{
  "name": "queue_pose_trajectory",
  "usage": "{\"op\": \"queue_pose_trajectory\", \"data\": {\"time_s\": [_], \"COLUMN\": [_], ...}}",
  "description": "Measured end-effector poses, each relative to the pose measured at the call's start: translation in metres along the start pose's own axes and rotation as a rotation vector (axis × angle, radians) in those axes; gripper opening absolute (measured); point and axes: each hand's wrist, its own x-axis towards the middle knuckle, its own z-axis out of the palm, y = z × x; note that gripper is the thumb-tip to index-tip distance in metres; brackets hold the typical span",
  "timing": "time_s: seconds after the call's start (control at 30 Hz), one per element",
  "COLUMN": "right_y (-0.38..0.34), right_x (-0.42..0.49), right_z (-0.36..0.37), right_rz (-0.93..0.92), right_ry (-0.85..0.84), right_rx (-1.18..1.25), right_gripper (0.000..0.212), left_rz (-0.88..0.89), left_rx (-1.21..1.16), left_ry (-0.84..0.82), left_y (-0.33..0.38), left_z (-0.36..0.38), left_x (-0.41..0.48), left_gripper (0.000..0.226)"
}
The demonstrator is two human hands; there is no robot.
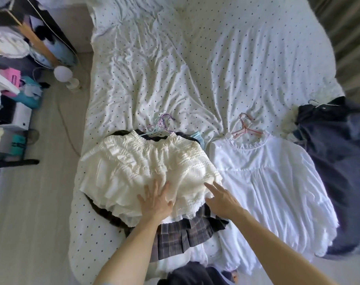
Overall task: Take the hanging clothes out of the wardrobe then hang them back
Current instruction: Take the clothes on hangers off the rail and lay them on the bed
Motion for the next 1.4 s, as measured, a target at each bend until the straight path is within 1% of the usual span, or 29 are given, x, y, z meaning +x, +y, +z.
{"op": "queue_pose_trajectory", "data": {"time_s": [0.07, 0.17, 0.3, 0.4, 0.5, 0.57, 0.63, 0.67, 0.73, 0.8, 0.87, 0.93, 1.03, 1.2, 1.4], "right_y": [0.010, 0.039, 0.101, 0.160, 0.226, 0.270, 0.315, 0.336, 0.374, 0.406, 0.428, 0.444, 0.458, 0.466, 0.445], "right_x": [-0.021, -0.060, -0.131, -0.199, -0.279, -0.336, -0.391, -0.417, -0.469, -0.517, -0.565, -0.608, -0.663, -0.721, -0.765], "right_z": [-0.006, -0.020, -0.049, -0.067, -0.075, -0.073, -0.063, -0.055, -0.035, -0.013, 0.009, 0.032, 0.074, 0.137, 0.189], "right_rz": [-0.028, -0.060, -0.055, 0.001, 0.121, 0.221, 0.283, 0.335, 0.475, 0.596, 0.722, 0.859, 1.055, 1.393, 1.817], "right_ry": [0.052, 0.189, 0.460, 0.688, 0.906, 1.063, 1.246, 1.304, 1.368, 1.423, 1.508, 1.583, 1.653, 1.687, 1.609], "right_rx": [0.018, 0.048, 0.058, 0.043, 0.043, 0.082, 0.099, 0.101, 0.133, 0.183, 0.232, 0.286, 0.356, 0.439, 0.434], "right_gripper": [0.059, 0.057, 0.052, 0.050, 0.048, 0.046, 0.043, 0.042, 0.039, 0.046, 0.051, 0.050, 0.051, 0.050, 0.053], "left_rz": [0.009, 0.060, 0.210, 0.404, 0.635, 0.795, 0.959, 1.037, 1.179, 1.310, 1.436, 1.563, 1.753, 2.063, 2.388], "left_rx": [0.026, 0.060, 0.138, 0.196, 0.270, 0.297, 0.325, 0.336, 0.378, 0.438, 0.485, 0.523, 0.551, 0.627, 0.766], "left_ry": [-0.002, 0.044, 0.155, 0.252, 0.351, 0.382, 0.420, 0.444, 0.491, 0.503, 0.489, 0.469, 0.393, 0.235, 0.053], "left_y": [0.006, 0.033, 0.112, 0.198, 0.300, 0.372, 0.441, 0.472, 0.532, 0.585, 0.632, 0.674, 0.724, 0.783, 0.817], "left_z": [-0.009, -0.026, -0.051, -0.065, -0.069, -0.061, -0.046, -0.036, -0.015, 0.010, 0.036, 0.064, 0.113, 0.201, 0.289], "left_x": [-0.010, -0.027, -0.056, -0.092, -0.143, -0.184, -0.227, -0.247, -0.291, -0.334, -0.375, -0.415, -0.473, -0.552, -0.626], "left_gripper": [0.074, 0.074, 0.073, 0.069, 0.064, 0.061, 0.059, 0.059, 0.059, 0.059, 0.058, 0.058, 0.064, 0.063, 0.059]}}
